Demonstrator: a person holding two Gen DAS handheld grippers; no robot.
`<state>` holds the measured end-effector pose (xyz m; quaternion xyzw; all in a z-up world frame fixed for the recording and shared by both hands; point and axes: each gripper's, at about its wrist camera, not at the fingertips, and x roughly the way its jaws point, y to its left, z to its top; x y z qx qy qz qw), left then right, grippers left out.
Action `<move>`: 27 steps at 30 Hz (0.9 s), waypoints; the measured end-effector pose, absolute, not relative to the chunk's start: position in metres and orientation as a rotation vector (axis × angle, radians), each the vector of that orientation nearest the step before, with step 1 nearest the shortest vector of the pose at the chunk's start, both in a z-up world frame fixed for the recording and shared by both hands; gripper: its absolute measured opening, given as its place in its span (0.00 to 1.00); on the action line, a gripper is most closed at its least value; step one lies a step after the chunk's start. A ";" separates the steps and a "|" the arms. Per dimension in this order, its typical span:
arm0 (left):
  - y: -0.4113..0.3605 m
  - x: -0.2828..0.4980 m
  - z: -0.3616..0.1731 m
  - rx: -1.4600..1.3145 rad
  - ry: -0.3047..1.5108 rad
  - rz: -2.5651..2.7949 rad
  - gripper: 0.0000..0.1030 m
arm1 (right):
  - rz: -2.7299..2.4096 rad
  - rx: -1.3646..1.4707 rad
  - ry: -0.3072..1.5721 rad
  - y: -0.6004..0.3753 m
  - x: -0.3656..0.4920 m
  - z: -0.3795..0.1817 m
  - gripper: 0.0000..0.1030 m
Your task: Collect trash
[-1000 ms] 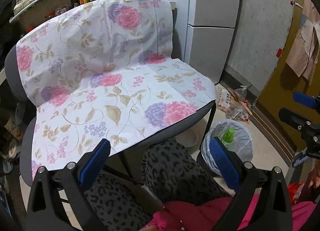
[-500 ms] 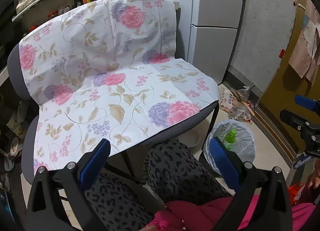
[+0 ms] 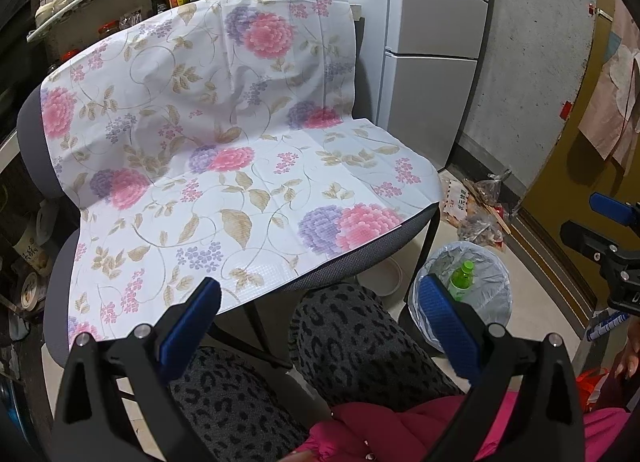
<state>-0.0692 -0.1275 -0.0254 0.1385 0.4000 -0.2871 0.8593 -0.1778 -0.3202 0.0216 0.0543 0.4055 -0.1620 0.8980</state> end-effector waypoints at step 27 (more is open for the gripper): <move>-0.125 -0.067 -0.025 0.290 0.838 -0.606 0.93 | -0.336 0.116 0.841 -0.322 -0.178 0.020 0.87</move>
